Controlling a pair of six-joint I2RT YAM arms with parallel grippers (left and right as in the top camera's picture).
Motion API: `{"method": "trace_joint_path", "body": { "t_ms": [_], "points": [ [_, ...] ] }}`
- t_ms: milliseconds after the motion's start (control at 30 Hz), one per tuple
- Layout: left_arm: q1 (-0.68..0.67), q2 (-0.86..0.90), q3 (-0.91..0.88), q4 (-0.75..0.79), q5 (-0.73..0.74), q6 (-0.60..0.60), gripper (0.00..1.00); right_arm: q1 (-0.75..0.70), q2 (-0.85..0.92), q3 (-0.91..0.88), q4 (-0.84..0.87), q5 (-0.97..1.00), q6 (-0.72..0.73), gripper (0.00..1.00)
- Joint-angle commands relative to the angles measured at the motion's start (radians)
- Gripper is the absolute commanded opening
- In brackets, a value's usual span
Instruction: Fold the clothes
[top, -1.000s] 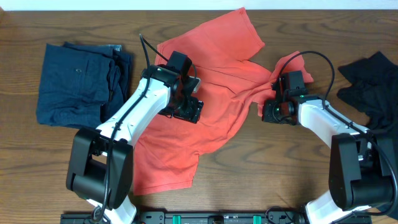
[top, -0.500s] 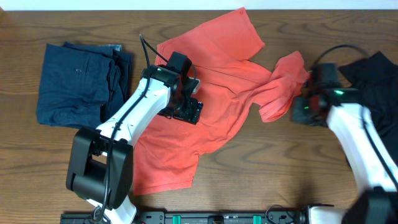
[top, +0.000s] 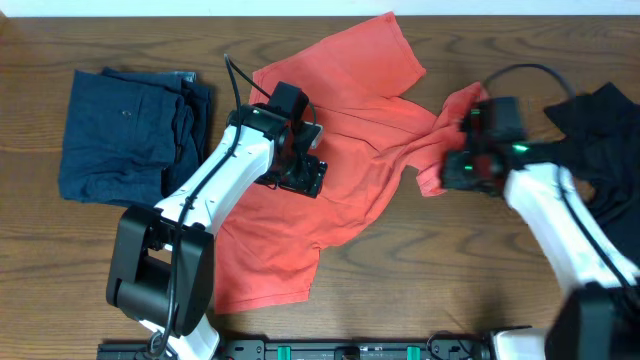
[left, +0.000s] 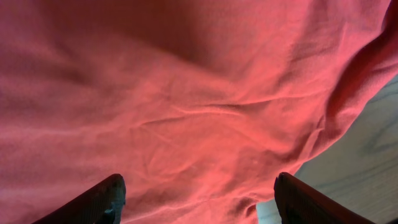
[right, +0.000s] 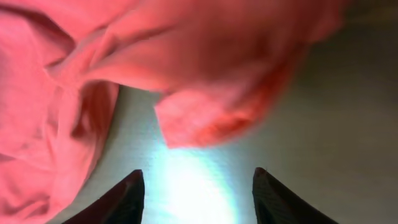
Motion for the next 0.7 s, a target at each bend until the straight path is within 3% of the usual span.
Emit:
{"method": "trace_joint_path", "body": {
  "t_ms": [0,333,367,433,500,667],
  "points": [
    [-0.002,-0.003,0.0,-0.002,0.01,0.002,0.78,0.079,0.111,-0.013,0.066,0.046,-0.026,0.55],
    [-0.002,-0.003,0.0,-0.005,0.01,0.002,0.77,0.124,0.294,-0.013,0.136,0.231,0.016,0.49],
    [-0.002,-0.003,0.0,-0.005,0.01,0.002,0.78,0.124,0.298,-0.013,0.139,0.23,0.016,0.44],
    [-0.002,-0.003,0.0,-0.005,0.01,0.002,0.78,0.124,0.3,-0.013,0.138,0.218,0.016,0.16],
    [-0.002,-0.003,0.0,-0.005,0.01,0.002,0.78,0.125,0.298,-0.012,0.12,0.216,0.016,0.03],
    [-0.002,-0.003,0.0,-0.006,0.01,0.002,0.77,0.109,0.248,0.017,0.004,0.291,0.017,0.01]
  ]
}}
